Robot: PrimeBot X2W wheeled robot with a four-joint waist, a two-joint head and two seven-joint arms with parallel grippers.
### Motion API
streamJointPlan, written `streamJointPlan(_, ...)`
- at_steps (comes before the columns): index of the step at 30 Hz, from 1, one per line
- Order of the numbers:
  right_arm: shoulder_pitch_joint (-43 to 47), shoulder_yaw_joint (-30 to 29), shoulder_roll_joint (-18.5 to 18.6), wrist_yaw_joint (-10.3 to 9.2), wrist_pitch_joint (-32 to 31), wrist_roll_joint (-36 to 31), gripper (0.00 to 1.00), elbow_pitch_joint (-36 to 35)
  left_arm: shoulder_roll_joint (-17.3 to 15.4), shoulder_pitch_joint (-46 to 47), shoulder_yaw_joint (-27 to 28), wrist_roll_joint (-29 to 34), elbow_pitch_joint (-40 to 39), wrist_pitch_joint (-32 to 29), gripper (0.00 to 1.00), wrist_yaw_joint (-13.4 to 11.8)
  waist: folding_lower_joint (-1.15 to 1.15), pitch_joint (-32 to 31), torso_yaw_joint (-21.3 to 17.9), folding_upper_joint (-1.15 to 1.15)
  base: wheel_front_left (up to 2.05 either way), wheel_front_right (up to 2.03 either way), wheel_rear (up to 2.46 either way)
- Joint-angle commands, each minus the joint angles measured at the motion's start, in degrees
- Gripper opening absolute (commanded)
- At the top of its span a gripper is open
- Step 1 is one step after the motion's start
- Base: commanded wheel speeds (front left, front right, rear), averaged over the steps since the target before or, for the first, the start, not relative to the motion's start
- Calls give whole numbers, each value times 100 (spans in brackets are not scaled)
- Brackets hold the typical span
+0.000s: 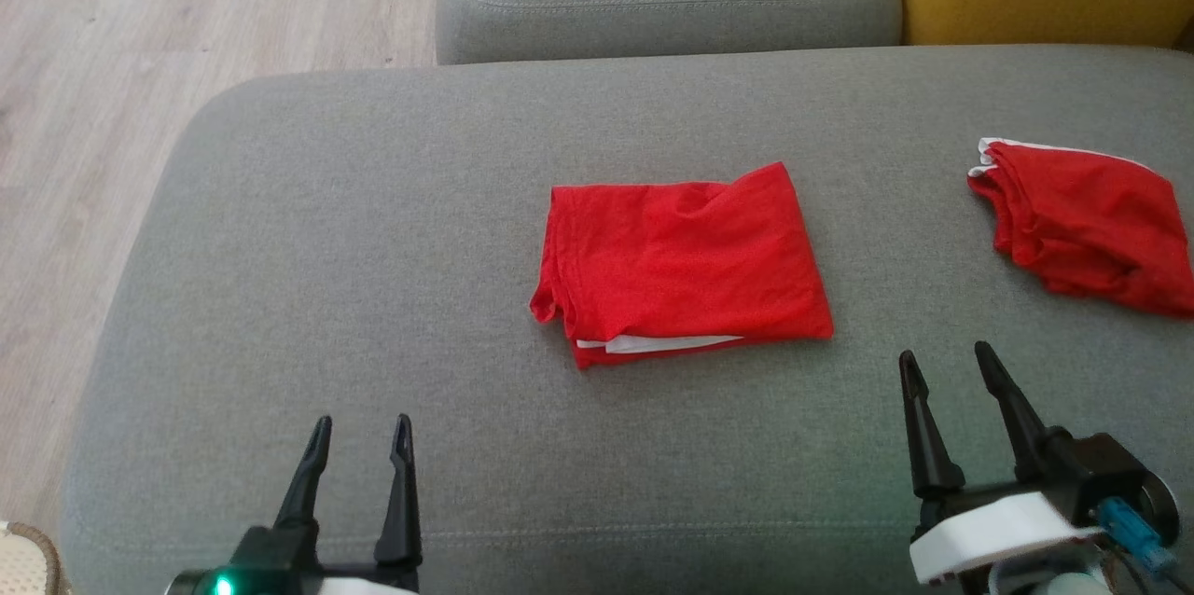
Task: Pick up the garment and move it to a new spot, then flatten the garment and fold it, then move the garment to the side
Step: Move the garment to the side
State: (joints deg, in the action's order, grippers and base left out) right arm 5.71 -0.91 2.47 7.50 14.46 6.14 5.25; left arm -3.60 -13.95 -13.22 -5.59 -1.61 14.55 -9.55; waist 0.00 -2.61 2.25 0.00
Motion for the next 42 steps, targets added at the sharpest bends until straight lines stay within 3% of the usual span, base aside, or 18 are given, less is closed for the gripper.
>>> streamJointPlan(1, -81, 160, 42, -1, 53, 19, 100, -211, 55, 150, 238, 53, -160, 45, 100, 7, 0, -4, 0, 0, 0, 0, 0)
streamJointPlan(22, -414, 370, 41, -1, 53, 201, 100, 122, 70, 150, 274, 151, -65, 45, 100, -38, 0, 27, 38, 0, 0, 0, 0)
streamJointPlan(28, -1236, 402, 50, -1, 53, 194, 100, 936, 71, 252, 112, 89, -33, 45, 100, -91, 0, 132, 239, 0, 0, 0, 0)
streamJointPlan(34, -2188, 161, 289, -1, 32, 197, 100, 2100, 71, 383, -86, 28, 29, 45, 100, -88, 0, 388, 597, 0, 0, 0, 0)
streamJointPlan(42, -3390, 157, 720, -1, -664, 506, 100, 3755, 72, 707, -265, 42, 91, 45, 100, -16, 0, 812, 995, 0, 0, 0, 0)
